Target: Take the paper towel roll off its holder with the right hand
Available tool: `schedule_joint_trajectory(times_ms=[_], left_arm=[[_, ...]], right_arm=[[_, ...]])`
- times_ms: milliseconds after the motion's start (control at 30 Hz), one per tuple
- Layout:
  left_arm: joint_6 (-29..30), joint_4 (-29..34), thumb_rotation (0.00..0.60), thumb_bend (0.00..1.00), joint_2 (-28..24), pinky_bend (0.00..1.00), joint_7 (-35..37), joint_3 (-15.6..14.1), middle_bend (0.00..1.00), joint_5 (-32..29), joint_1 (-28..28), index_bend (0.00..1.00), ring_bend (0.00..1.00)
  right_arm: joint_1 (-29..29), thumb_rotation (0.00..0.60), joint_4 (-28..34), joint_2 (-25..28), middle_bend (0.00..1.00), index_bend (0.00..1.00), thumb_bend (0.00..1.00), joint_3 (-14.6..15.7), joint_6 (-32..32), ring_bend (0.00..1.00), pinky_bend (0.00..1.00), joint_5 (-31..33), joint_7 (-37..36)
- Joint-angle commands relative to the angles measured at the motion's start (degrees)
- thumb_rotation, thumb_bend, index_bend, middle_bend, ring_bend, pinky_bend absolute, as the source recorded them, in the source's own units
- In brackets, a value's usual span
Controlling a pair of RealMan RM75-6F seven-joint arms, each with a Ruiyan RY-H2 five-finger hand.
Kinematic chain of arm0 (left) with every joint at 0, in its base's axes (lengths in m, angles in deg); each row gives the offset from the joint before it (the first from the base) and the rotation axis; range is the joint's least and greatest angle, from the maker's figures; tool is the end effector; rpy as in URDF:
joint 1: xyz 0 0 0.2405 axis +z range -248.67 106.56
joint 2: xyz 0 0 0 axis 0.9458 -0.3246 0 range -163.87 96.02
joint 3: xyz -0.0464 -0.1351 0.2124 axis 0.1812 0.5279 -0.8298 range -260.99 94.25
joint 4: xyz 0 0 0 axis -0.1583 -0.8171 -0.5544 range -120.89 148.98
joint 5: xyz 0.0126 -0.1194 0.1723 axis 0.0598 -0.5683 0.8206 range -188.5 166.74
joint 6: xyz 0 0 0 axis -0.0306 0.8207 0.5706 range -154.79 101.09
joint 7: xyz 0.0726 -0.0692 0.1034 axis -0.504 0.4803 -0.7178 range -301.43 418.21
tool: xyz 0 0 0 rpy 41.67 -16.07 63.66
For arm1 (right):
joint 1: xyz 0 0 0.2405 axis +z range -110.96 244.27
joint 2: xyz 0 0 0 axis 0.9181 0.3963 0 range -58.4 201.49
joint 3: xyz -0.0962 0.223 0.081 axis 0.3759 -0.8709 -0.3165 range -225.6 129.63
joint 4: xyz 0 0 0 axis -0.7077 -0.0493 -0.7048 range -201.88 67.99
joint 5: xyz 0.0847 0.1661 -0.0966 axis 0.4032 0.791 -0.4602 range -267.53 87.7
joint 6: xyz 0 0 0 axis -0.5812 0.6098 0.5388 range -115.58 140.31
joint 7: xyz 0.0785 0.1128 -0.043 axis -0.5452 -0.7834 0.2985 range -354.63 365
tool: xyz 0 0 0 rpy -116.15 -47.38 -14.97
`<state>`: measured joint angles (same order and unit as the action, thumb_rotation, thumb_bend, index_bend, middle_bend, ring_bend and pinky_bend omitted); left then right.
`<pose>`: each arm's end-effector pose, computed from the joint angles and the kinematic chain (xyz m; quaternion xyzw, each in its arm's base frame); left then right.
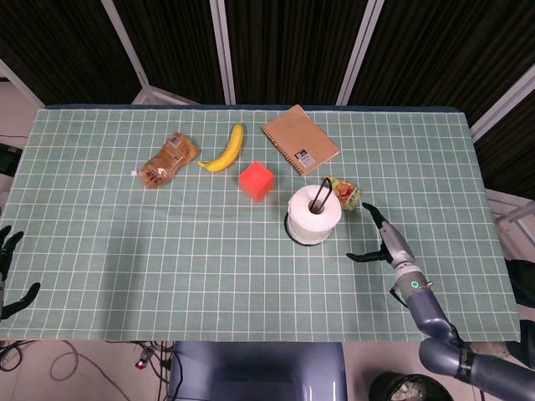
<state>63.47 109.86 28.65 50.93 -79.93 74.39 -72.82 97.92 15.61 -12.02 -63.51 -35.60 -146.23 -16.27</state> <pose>-0.3063 0.1653 0.1763 -0.5782 -0.3483 -0.3702 0.6382 -0.2406 -0.3390 0.0203 0.4582 -0.6874 0.4451 0.3457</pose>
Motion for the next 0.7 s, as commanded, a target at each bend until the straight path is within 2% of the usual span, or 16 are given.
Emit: schedule_joint_trajectory(times_ms=[33,333,700], left_arm=[[0.1,0.0,0.600,0.22,-0.1,0.03,0.2,0.0,0.00,0.0,0.1,0.10,0.00],[0.4,0.0,0.600,0.22,-0.1,0.03,0.1,0.2,0.00,-0.2,0.3,0.10,0.00],[0.2,0.0,0.600,0.22,0.1,0.03,-0.4,0.3,0.00,-0.6,0.2,0.10,0.00]], right_arm=[[2.7,0.600,-3.3,-4.1,0.00,0.00,0.04,-2.2,0.2,0.00,0.00,4.2,2.8],[5.5,0.600,-7.3,-8.5,0.00,0.00,0.04,-4.8,1.0,0.00,0.00,8.4,4.8],[7.1,0.600,-6.9,-7.0,0.00,0.00,0.04,-4.7,8.0,0.00,0.00,8.8,4.5]])
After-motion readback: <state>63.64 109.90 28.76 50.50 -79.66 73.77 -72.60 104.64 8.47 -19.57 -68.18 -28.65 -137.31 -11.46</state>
